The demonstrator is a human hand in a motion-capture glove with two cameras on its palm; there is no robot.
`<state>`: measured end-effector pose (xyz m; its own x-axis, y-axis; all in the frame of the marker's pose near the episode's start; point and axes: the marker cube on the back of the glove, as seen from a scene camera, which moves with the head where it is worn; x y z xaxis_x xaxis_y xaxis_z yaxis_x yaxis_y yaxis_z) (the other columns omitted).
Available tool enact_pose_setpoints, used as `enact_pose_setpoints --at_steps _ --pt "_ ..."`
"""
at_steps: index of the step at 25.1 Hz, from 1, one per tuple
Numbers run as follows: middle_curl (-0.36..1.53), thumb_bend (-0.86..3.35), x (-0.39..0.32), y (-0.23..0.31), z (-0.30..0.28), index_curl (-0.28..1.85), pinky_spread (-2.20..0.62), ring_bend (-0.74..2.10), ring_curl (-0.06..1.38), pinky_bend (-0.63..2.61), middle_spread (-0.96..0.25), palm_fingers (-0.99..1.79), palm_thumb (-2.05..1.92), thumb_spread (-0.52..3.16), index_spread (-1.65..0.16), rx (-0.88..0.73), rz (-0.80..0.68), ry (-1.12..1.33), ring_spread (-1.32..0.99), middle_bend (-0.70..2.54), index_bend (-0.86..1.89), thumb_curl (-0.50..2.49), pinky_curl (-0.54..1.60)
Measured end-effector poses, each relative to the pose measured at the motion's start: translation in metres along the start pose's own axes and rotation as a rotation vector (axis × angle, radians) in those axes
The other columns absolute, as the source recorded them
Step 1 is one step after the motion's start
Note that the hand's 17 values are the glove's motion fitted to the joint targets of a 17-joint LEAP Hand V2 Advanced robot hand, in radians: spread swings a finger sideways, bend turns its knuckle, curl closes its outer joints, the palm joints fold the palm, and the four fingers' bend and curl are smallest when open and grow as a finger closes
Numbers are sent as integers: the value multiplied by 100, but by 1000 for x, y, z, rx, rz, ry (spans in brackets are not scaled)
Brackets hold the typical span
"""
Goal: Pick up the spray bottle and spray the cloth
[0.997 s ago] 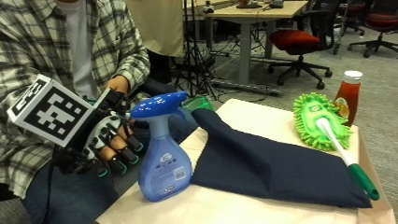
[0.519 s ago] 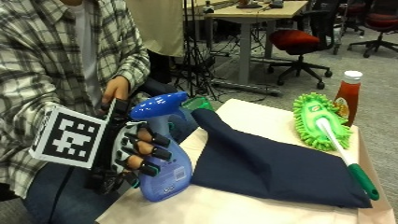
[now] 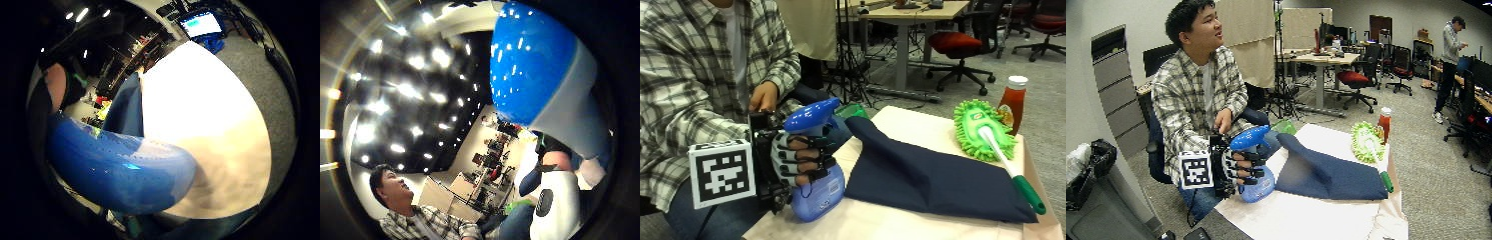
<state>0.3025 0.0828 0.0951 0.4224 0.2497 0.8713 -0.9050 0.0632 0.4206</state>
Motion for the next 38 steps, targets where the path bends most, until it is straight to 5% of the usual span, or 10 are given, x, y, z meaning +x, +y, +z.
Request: enact_pose_setpoints --at_steps 22,38 --pt "51 -2 1 -19 5 48 -13 57 45 38 -15 136 111 31 -28 149 20 20 -20 56 27 69 38" --pt "53 -3 -99 -51 27 55 -16 63 48 41 -15 135 110 16 -27 -26 -283 359 -20 62 29 74 43"
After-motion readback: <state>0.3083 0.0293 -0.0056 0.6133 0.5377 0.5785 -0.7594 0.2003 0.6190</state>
